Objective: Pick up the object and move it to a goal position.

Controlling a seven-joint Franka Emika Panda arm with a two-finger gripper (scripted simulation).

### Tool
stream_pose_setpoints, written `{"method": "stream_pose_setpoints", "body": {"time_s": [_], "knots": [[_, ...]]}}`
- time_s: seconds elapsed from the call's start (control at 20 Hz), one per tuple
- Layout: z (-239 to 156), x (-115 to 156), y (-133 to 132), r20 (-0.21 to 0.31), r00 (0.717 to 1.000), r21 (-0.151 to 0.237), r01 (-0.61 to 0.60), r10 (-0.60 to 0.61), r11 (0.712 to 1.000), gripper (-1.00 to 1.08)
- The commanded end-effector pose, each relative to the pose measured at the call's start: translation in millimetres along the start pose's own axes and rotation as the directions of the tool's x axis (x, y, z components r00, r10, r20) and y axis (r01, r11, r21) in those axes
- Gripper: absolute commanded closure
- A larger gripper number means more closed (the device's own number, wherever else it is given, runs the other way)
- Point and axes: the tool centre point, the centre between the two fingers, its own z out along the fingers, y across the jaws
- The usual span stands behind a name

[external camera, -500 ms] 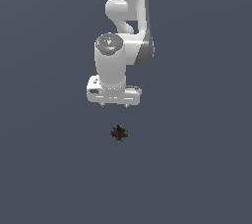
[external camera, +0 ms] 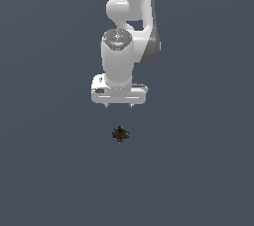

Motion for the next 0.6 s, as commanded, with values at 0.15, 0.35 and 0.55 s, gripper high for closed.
{"method": "stream_pose_setpoints", "body": {"time_s": [0.15,0.35,0.55], "knots": [[-4.0,0.6,-3.4,-0.005,1.0,-0.003,0.01,-0.01,1.0,-0.92],[-1.4,2.1,-2.8,-0.004,1.0,-0.003,0.026,-0.026,1.0,-0.92],[2.4,5.4,-3.1,-0.004,0.998,-0.004,0.067,-0.067,0.998,-0.92]]}}
